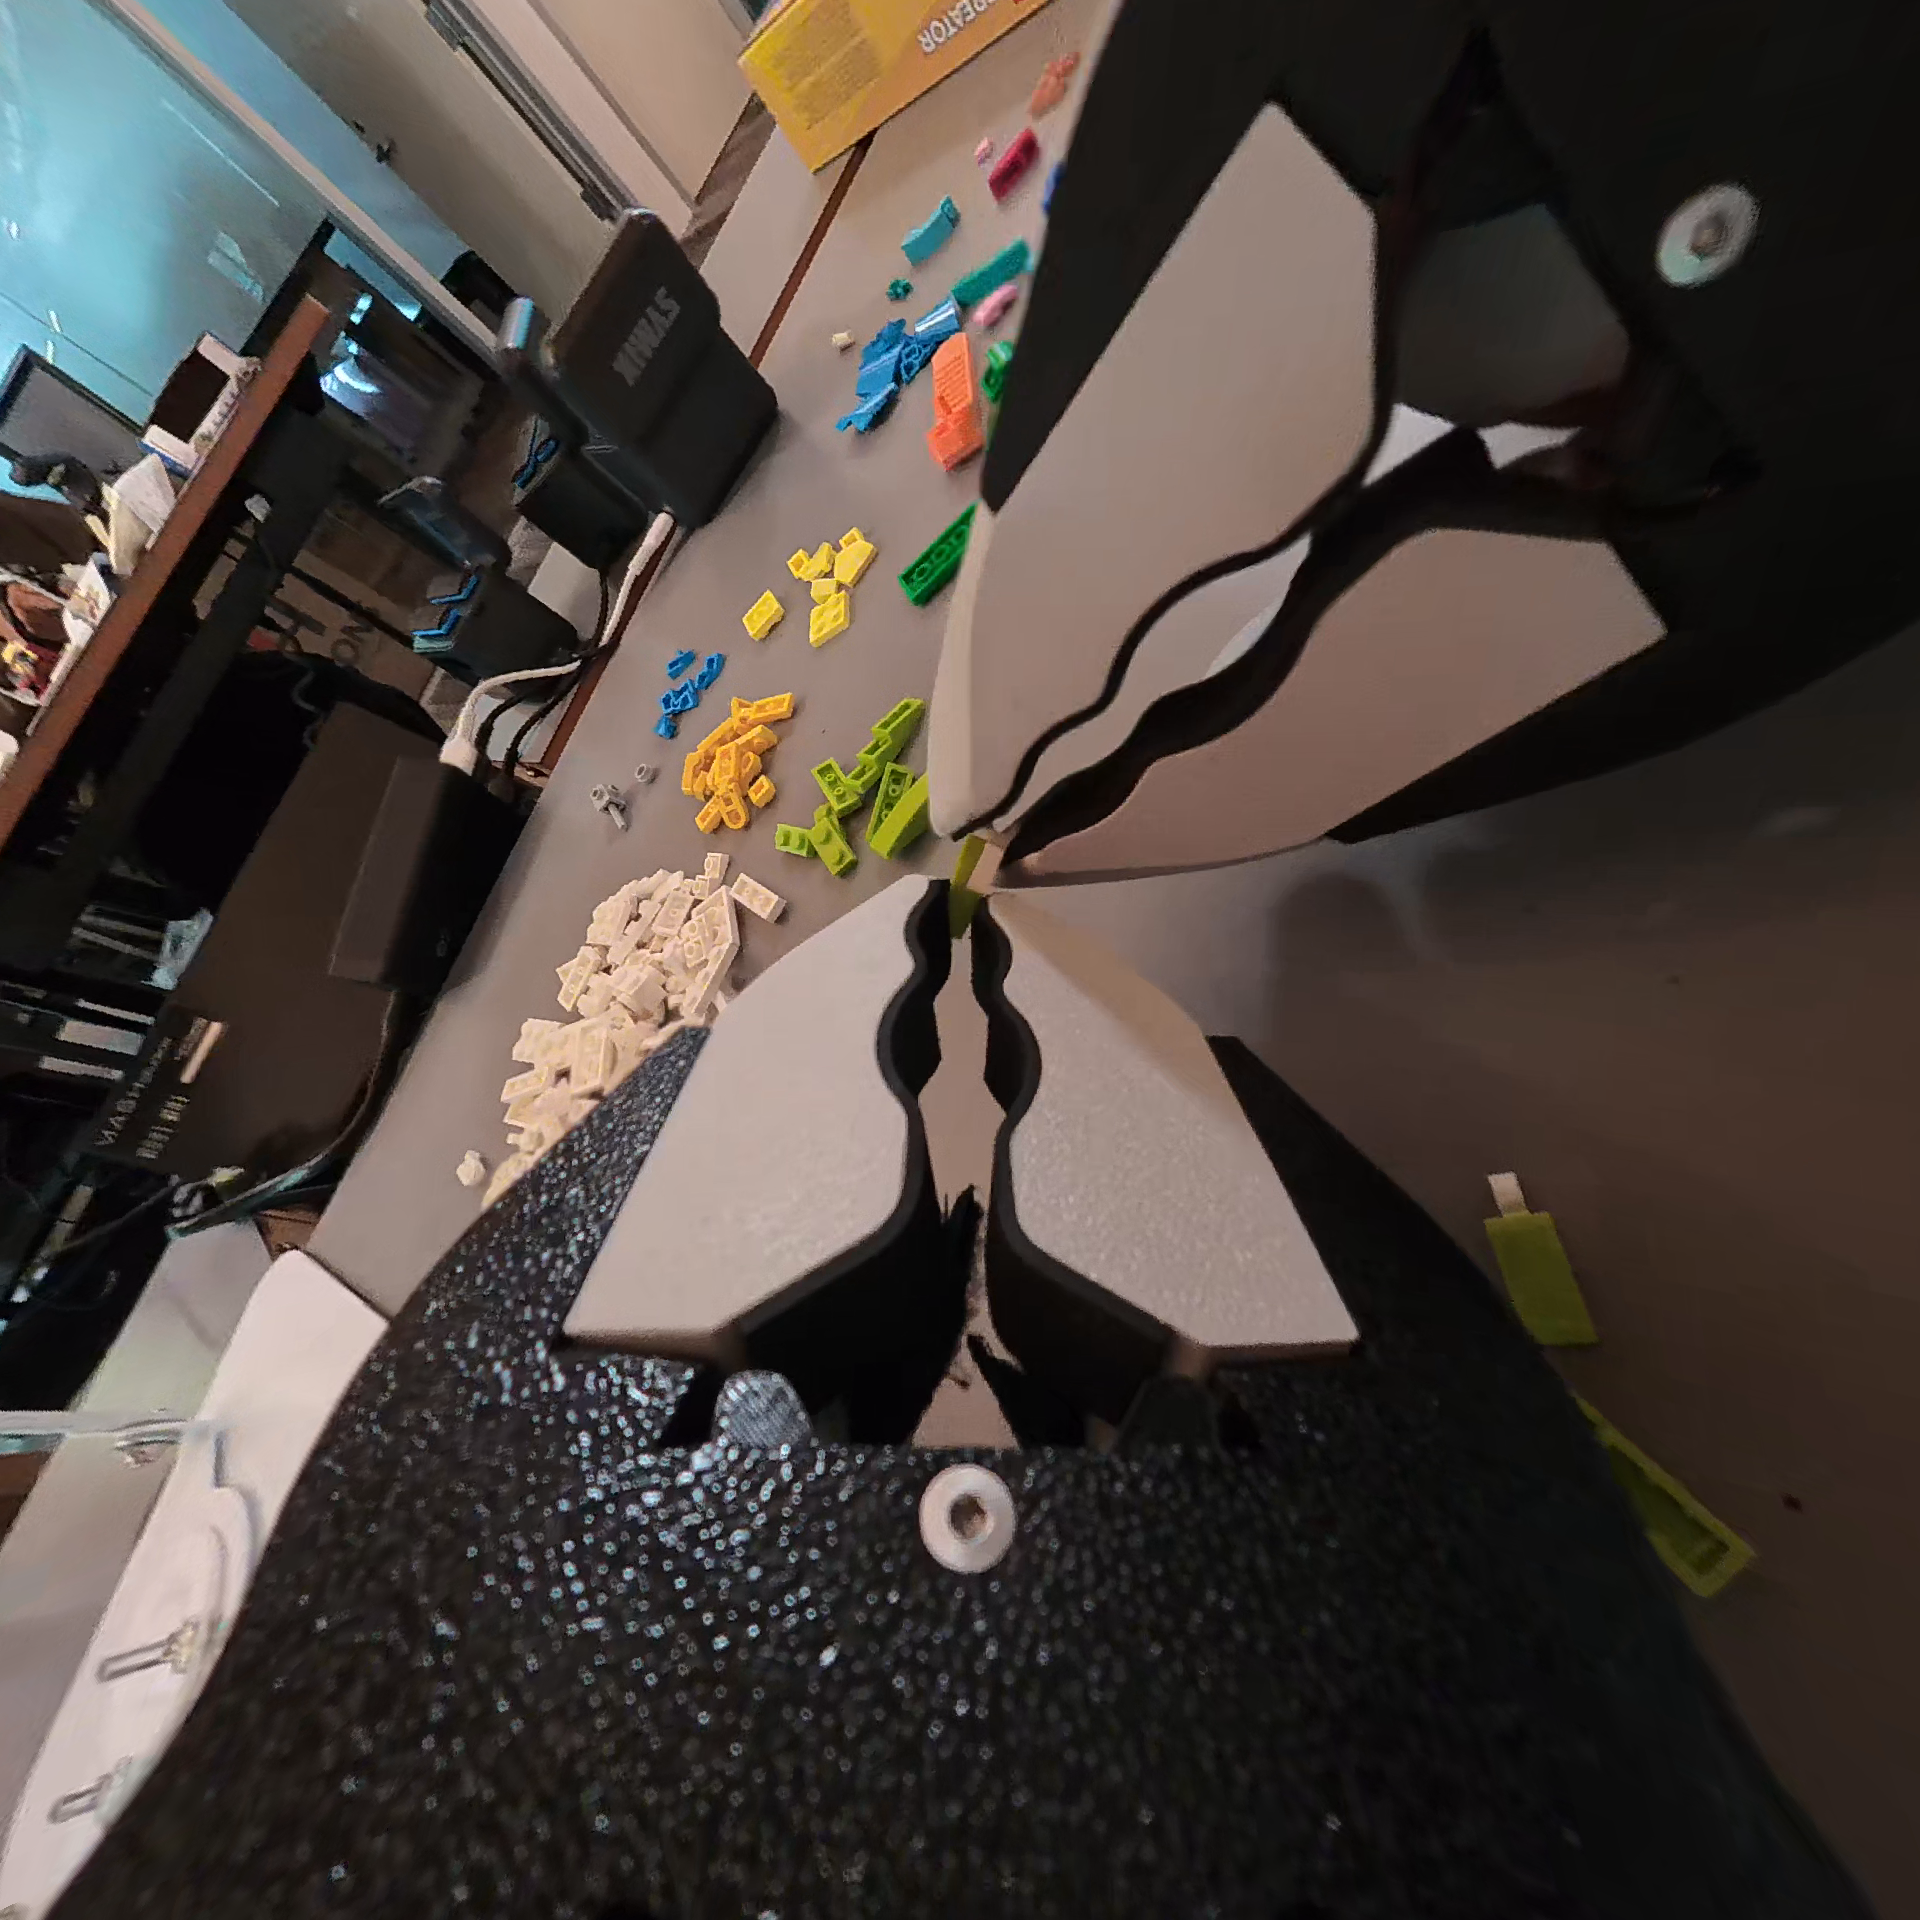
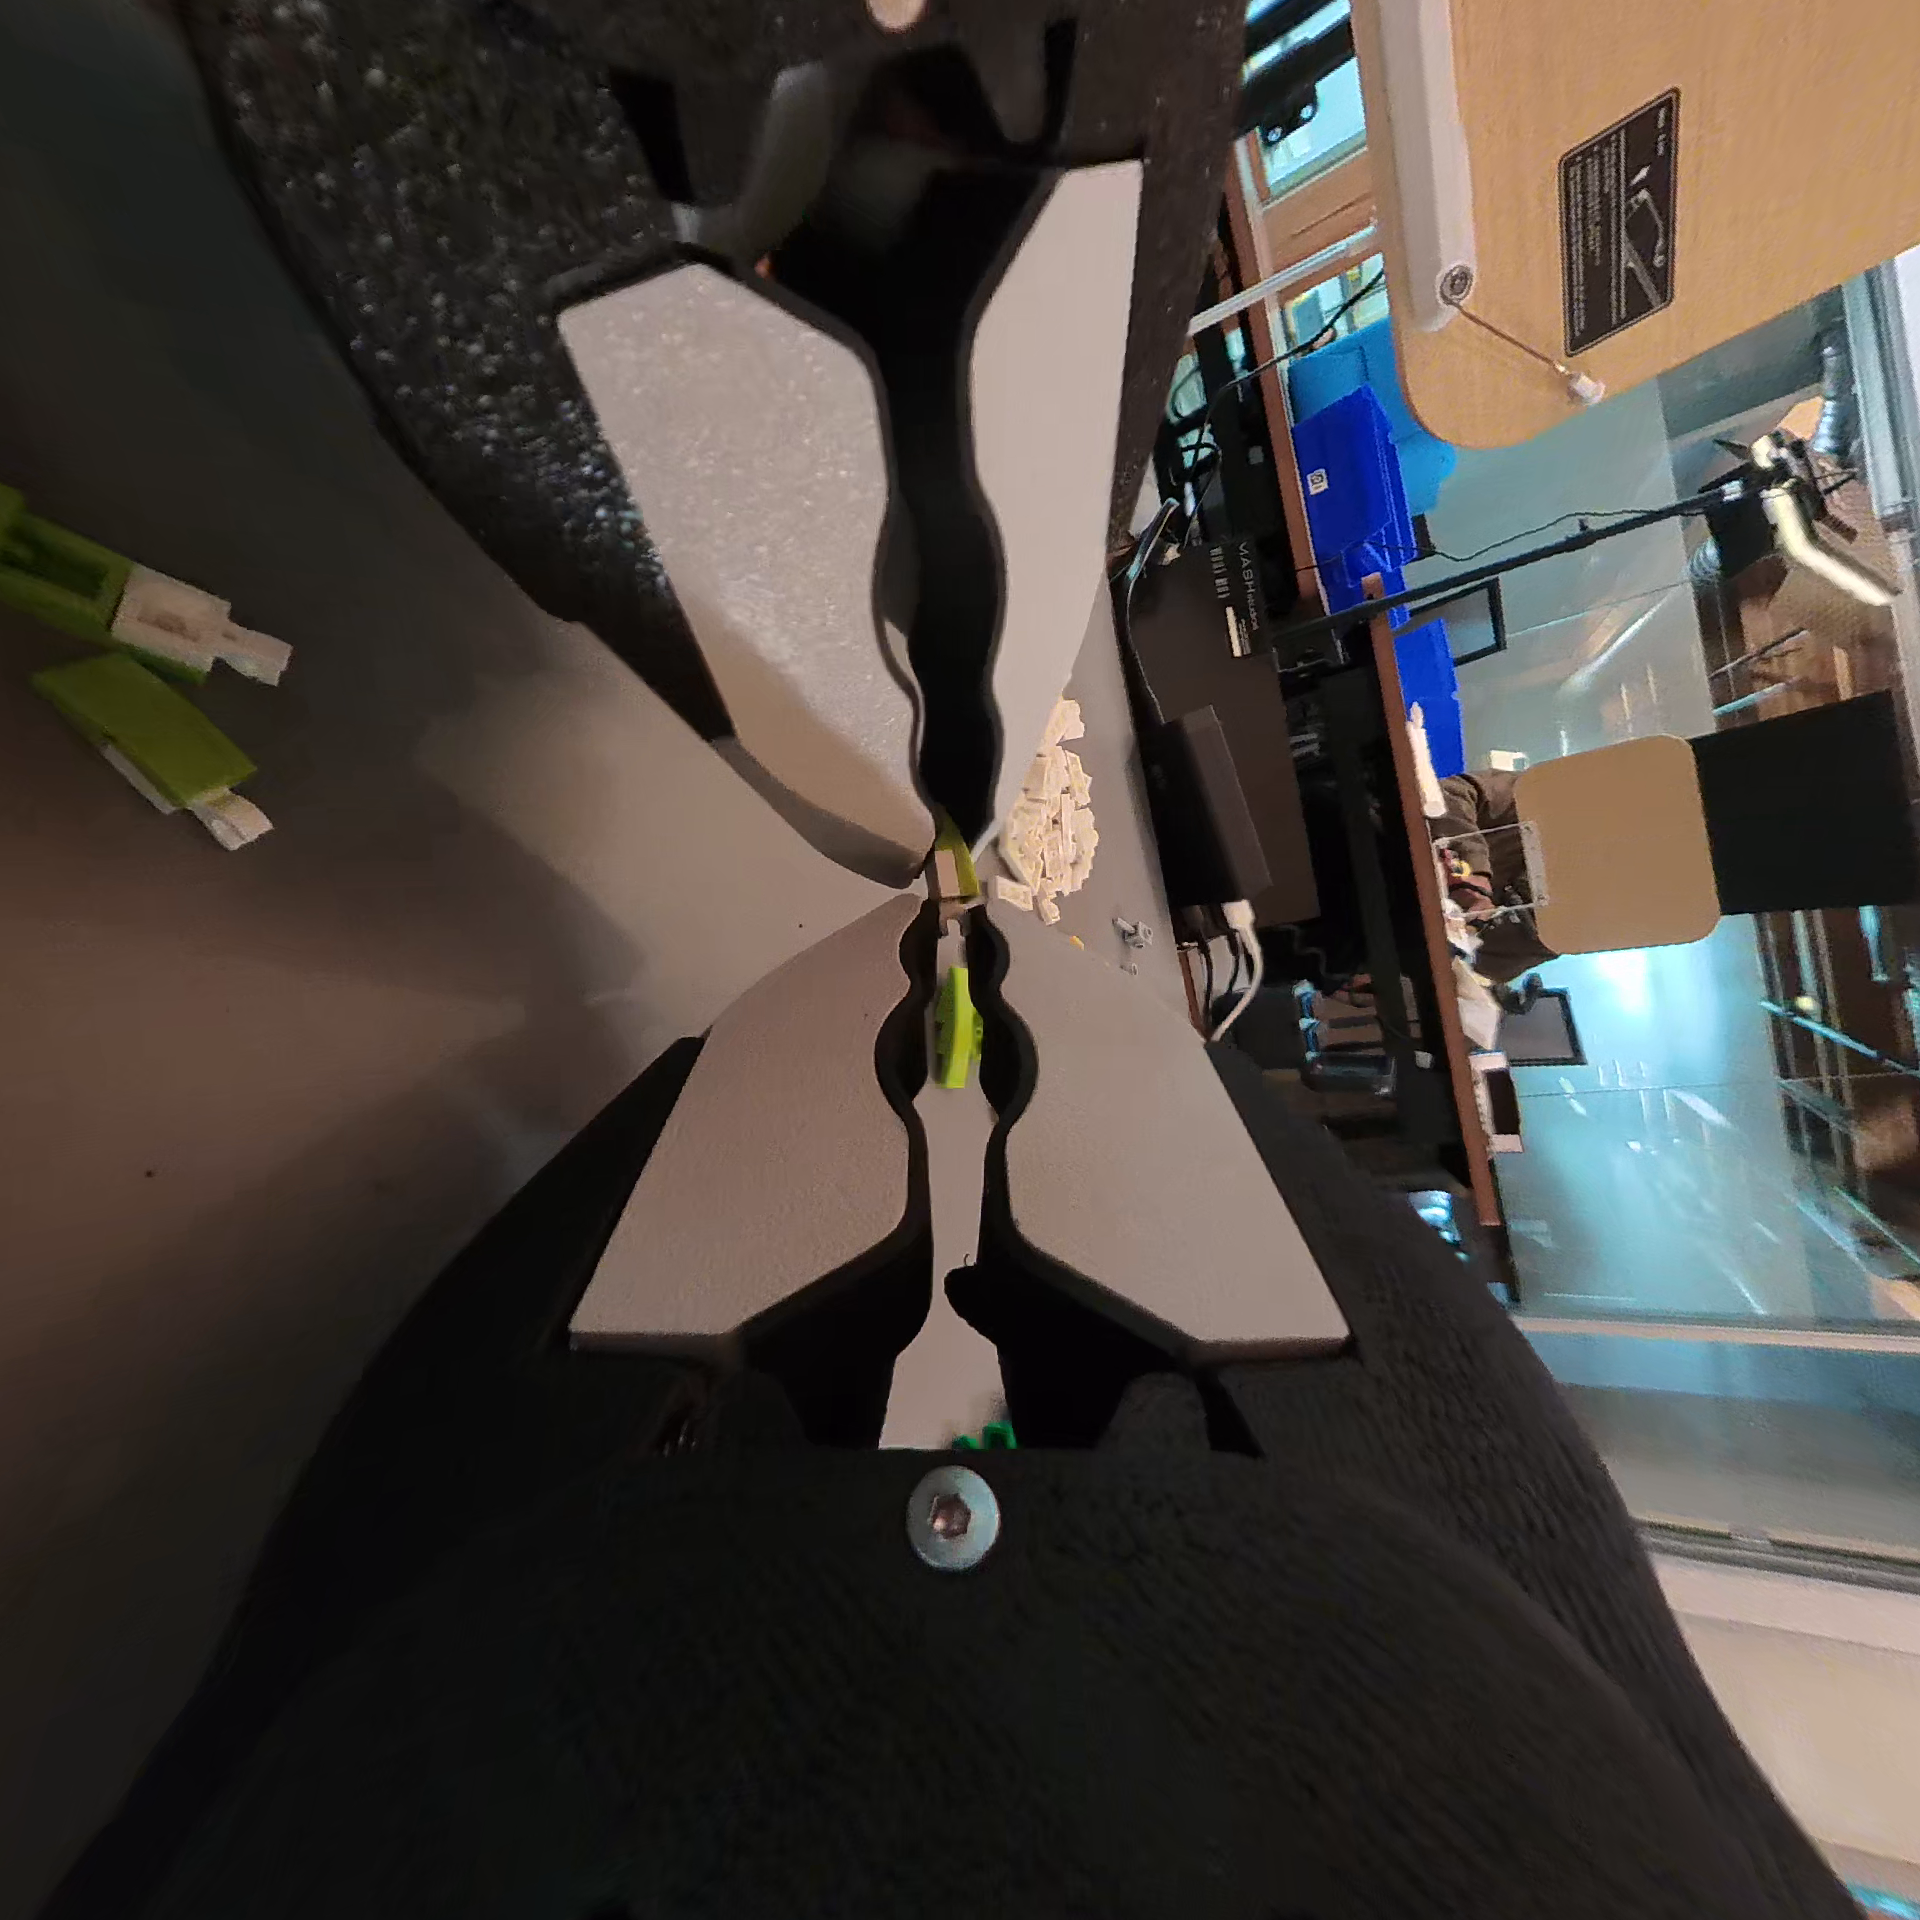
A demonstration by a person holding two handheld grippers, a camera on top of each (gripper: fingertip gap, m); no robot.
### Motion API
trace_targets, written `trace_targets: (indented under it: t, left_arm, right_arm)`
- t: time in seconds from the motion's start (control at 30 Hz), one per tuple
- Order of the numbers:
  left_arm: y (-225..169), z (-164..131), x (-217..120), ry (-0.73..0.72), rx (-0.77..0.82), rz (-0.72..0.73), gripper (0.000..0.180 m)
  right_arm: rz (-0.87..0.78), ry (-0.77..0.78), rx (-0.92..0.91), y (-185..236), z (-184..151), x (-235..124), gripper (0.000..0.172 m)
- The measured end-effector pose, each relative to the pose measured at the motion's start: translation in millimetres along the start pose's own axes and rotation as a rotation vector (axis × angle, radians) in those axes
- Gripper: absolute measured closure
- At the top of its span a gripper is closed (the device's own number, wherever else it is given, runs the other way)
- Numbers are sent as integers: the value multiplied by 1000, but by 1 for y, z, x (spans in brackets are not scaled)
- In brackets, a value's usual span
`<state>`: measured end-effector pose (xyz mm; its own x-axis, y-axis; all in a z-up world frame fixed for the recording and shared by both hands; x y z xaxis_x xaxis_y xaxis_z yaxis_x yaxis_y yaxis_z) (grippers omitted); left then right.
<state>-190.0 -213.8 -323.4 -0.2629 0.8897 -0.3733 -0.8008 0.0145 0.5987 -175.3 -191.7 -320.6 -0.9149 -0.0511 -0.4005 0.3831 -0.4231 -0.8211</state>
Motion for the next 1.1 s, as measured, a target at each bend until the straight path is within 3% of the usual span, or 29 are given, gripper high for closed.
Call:
trace_targets:
  t: [0.33,0.47,0.63,0.77,1.1]
  left_arm:
    - [-1,-5,2,11,-231,-78,176]
    - [-9,-8,-1,-49,-40,-145,176]
    - [-11,-6,-2,-81,65,-86,175]
    - [-22,-9,0,-63,97,-133,152]
    - [-24,-8,-4,-66,199,-110,163]
  right_arm:
    - [-25,32,-134,6,0,3,168]
    - [69,-29,-49,13,0,1,167]
    - [148,-87,53,15,-2,-2,168]
    - [181,-108,39,20,-1,-2,167]
    - [131,-67,-91,18,-11,-2,167]
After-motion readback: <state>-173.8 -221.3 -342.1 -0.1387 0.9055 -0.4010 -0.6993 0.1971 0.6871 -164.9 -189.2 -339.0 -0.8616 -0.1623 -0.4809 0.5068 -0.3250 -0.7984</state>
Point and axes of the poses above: each gripper's, where its closed fingertips meet, x out along the fingers, z out of its top, y = z × x across the jaws, the point moved 2 cm from there along -x, back along the fingers, and after that the axes turned 5 degrees about z, right-handed, at the moved point
